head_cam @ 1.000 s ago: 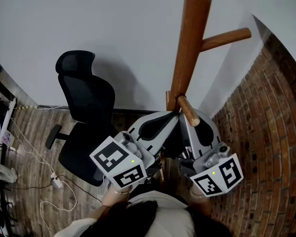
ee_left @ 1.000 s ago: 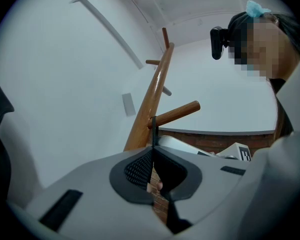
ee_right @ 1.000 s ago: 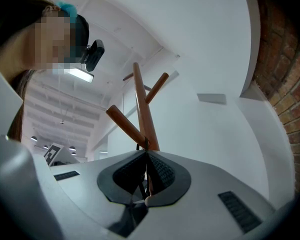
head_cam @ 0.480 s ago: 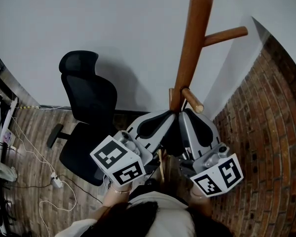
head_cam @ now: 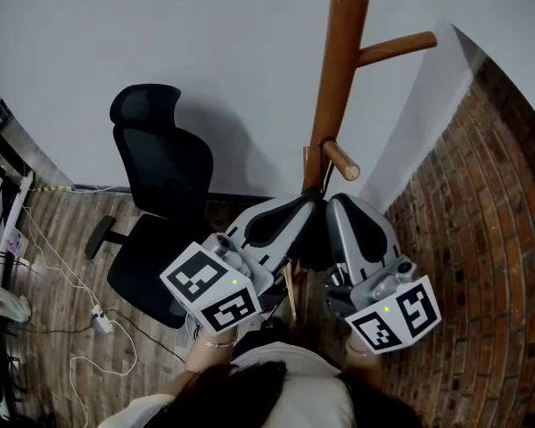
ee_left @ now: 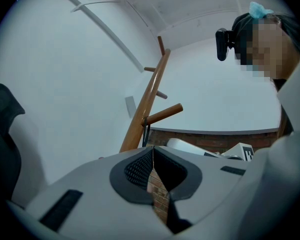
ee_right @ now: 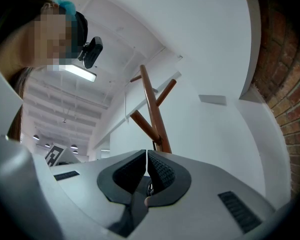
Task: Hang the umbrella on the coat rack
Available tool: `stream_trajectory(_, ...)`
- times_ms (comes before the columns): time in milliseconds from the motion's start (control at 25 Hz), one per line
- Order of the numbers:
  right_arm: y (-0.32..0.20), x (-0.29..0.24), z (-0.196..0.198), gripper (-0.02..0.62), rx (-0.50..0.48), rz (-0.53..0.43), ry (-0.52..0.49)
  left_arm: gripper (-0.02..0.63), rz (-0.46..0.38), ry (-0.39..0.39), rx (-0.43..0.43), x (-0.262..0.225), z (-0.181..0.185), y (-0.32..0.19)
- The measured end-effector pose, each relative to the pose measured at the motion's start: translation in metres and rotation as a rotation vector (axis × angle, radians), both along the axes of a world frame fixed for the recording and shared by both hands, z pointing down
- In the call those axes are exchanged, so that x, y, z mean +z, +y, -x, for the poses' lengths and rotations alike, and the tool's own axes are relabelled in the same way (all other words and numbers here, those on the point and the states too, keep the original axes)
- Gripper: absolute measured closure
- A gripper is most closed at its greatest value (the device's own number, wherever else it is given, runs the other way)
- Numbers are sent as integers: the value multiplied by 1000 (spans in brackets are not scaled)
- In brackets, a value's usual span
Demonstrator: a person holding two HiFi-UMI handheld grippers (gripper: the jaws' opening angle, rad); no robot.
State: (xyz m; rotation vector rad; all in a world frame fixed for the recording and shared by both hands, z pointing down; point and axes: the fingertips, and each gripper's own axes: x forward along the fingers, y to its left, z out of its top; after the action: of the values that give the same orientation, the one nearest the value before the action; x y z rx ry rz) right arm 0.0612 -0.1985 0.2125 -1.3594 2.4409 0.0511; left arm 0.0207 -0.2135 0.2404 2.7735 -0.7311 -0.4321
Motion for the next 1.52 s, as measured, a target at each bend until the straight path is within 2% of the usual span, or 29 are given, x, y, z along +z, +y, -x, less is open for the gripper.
stream_trajectory(880,75,12,2,559,-65,-1,33,595,3,20,-139,9,18,83)
stream_trajectory(1520,133,18,-13,560,-61,19,8,595,0,-14,-185,11,13,148)
